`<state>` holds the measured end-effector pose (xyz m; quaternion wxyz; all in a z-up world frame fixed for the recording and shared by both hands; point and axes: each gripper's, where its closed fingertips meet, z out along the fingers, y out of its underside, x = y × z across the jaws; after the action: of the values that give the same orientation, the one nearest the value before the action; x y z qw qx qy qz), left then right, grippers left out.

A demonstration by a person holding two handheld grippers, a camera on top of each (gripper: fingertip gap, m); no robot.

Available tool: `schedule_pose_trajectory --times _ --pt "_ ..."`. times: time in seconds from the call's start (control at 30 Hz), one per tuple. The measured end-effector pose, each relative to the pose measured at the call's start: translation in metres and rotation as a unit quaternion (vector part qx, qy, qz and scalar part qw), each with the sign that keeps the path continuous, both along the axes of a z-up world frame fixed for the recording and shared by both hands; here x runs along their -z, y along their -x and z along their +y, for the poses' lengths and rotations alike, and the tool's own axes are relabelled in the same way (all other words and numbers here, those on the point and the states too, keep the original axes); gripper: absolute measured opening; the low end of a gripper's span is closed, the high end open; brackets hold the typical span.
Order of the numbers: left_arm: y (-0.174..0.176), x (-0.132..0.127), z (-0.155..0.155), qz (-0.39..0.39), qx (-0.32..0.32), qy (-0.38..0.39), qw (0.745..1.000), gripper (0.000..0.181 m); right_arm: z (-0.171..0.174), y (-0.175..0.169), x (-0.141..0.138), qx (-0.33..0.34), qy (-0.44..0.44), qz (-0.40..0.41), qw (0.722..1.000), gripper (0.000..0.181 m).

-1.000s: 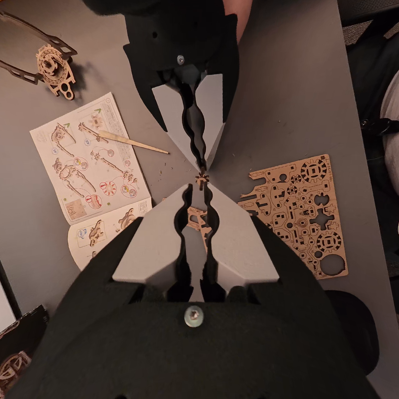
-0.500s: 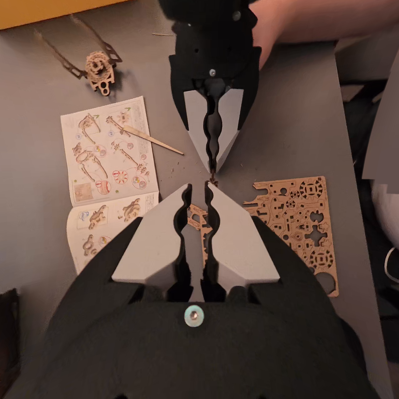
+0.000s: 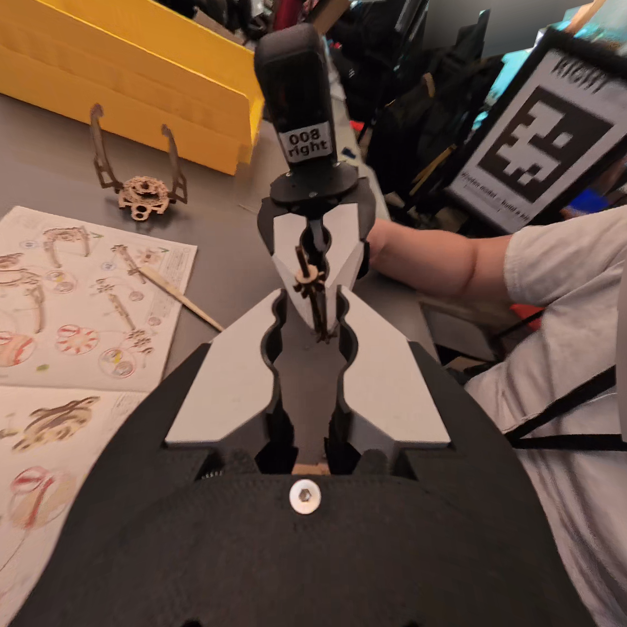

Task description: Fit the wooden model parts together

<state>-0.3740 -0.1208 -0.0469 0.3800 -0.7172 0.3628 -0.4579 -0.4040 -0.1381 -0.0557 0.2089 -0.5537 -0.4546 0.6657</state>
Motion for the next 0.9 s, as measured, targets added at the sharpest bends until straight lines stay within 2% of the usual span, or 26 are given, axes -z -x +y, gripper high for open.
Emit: schedule_pose_trajectory --times 0.1,0.2,0.4,0.47,0.5,0.53,0.7,0.8,0.9 --pt "-0.001 -0.004 0.005 -0.061 -0.002 0.039 0.997 0.008 0.000 0.001 0.001 -0.004 0.020 0.000 1.000 0.001" --pt "0.000 -0.001 0.005 -0.090 0.005 0.070 0.993 0.009 0.000 0.001 0.002 -0.013 0.060 -0.001 0.998 0.002" --pt "0.006 0.007 0.008 -0.083 -0.011 0.069 0.994 0.020 0.001 0.002 0.004 -0.018 0.087 0.002 0.996 0.002" --pt "0.007 0.007 0.007 -0.091 -0.012 0.073 0.993 0.020 0.003 0.003 0.009 -0.008 0.067 -0.005 0.998 0.002" --pt "0.008 0.008 0.008 -0.092 -0.015 0.072 0.993 0.006 0.004 0.004 0.010 -0.001 0.054 -0.006 0.999 0.002" --pt "0.009 0.012 0.009 -0.084 -0.022 0.065 0.994 0.001 0.006 0.005 0.014 0.006 0.038 -0.014 0.999 0.002" --pt "0.010 0.039 0.015 0.019 -0.039 0.003 0.999 0.000 0.025 -0.004 0.043 0.054 -0.106 -0.129 0.985 0.012" --pt "0.011 0.047 0.016 0.069 -0.034 -0.041 0.996 0.000 0.041 -0.014 0.022 0.099 -0.169 -0.105 0.975 0.013" --pt "0.004 0.055 0.009 0.094 -0.005 -0.064 0.994 0.000 0.037 -0.012 0.005 0.094 -0.220 -0.066 0.969 0.016"
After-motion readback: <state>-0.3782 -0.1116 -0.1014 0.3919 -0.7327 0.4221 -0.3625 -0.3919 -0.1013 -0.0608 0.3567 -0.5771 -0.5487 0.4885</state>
